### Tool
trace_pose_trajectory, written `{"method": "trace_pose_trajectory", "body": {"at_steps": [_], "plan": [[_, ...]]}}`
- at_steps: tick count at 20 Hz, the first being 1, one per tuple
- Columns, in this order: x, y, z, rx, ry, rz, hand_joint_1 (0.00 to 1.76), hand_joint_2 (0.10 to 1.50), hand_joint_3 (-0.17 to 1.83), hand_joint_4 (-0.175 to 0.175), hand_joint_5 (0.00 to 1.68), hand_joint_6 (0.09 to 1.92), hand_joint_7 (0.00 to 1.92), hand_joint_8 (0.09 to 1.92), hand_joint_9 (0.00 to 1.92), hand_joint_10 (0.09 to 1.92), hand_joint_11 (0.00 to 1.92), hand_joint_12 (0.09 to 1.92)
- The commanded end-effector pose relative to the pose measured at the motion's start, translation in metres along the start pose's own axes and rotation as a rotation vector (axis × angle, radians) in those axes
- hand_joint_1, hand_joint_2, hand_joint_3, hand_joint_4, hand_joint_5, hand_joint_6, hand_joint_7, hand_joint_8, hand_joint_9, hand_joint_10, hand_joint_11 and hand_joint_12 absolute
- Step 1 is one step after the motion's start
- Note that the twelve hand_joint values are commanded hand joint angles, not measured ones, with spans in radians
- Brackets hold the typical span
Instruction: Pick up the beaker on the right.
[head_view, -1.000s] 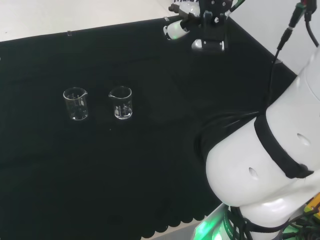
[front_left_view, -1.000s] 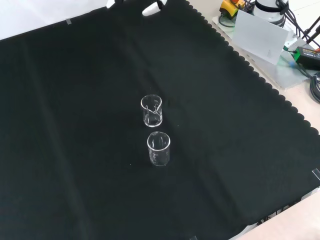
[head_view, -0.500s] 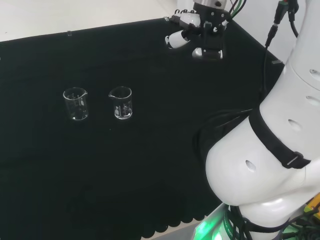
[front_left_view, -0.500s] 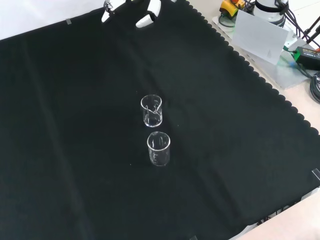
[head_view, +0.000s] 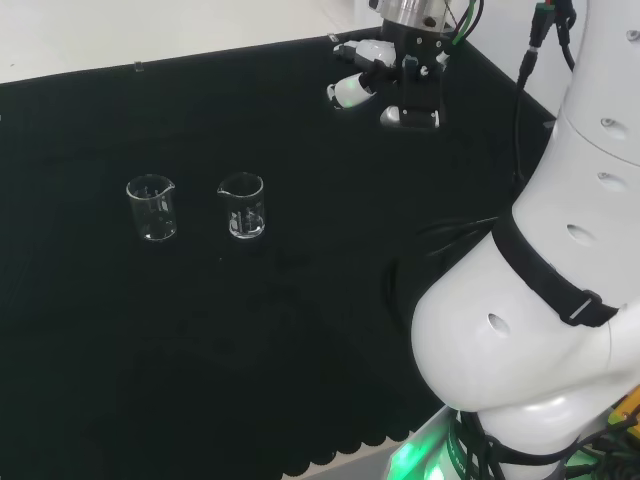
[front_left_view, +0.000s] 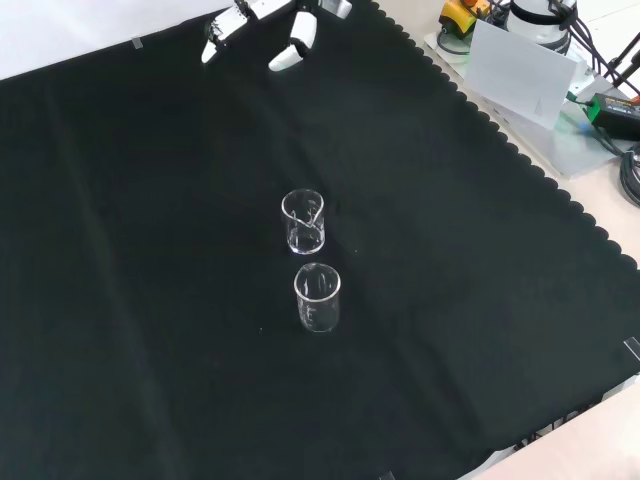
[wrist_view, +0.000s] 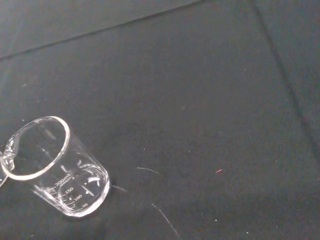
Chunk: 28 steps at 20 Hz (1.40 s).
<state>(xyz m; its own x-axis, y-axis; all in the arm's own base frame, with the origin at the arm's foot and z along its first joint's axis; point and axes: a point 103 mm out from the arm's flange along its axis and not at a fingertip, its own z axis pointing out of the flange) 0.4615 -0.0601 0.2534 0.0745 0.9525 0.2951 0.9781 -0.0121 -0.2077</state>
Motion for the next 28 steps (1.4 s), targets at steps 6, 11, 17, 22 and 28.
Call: {"method": "trace_pose_trajectory", "body": {"at_steps": [6, 11, 17, 22, 28], "plan": [[-0.001, 0.011, 0.016, 0.014, 0.039, -0.008, 0.59, 0.85, 0.89, -0.078, 0.13, 0.09, 0.0, 0.46, 0.06, 0.74, 0.0, 0.97], [0.006, 0.017, 0.035, 0.049, 0.033, -0.039, 0.59, 0.85, 0.9, -0.078, 0.13, 0.09, 0.0, 0.46, 0.06, 0.74, 0.0, 0.97], [0.015, 0.029, 0.055, 0.079, 0.027, -0.072, 0.61, 0.83, 0.9, -0.079, 0.13, 0.09, 0.0, 0.47, 0.06, 0.74, 0.0, 0.97], [0.02, 0.036, 0.071, 0.106, 0.043, -0.115, 0.62, 0.81, 0.91, -0.079, 0.13, 0.09, 0.0, 0.49, 0.07, 0.74, 0.0, 0.97], [0.021, 0.04, 0.084, 0.113, 0.124, -0.175, 0.69, 0.7, 0.96, -0.085, 0.16, 0.09, 0.01, 0.55, 0.1, 0.74, 0.0, 0.97]]}}
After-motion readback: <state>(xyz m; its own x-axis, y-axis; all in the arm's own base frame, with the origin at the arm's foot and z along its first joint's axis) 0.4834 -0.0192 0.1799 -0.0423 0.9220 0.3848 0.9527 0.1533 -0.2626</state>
